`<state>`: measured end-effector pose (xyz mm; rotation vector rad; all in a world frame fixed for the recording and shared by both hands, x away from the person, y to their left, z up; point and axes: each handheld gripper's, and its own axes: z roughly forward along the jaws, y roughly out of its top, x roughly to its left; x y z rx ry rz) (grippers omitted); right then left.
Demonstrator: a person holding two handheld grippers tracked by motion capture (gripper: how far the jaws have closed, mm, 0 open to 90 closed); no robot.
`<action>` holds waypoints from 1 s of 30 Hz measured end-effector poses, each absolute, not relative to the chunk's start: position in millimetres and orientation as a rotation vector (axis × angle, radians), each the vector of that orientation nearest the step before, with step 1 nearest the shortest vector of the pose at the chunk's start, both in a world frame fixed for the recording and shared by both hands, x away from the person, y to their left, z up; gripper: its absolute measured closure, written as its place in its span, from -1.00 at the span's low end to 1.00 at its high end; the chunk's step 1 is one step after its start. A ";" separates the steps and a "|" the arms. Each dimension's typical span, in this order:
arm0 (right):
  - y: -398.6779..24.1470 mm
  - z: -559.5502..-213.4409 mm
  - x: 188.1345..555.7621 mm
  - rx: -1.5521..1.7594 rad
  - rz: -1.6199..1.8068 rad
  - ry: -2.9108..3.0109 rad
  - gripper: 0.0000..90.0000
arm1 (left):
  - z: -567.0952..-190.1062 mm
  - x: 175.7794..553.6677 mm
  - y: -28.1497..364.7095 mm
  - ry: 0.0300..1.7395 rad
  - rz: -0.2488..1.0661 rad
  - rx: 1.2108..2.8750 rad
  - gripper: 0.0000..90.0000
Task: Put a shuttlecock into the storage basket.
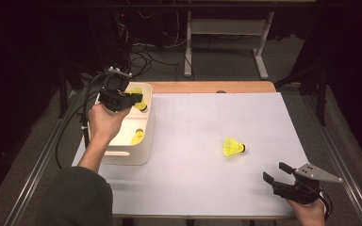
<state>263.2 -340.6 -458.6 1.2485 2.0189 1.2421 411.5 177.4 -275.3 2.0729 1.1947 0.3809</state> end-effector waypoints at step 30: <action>-341.8 -459.0 263.7 1.260 1.243 2.014 -0.46 | -307.9 422.2 180.1 1.247 0.360 2.116 0.98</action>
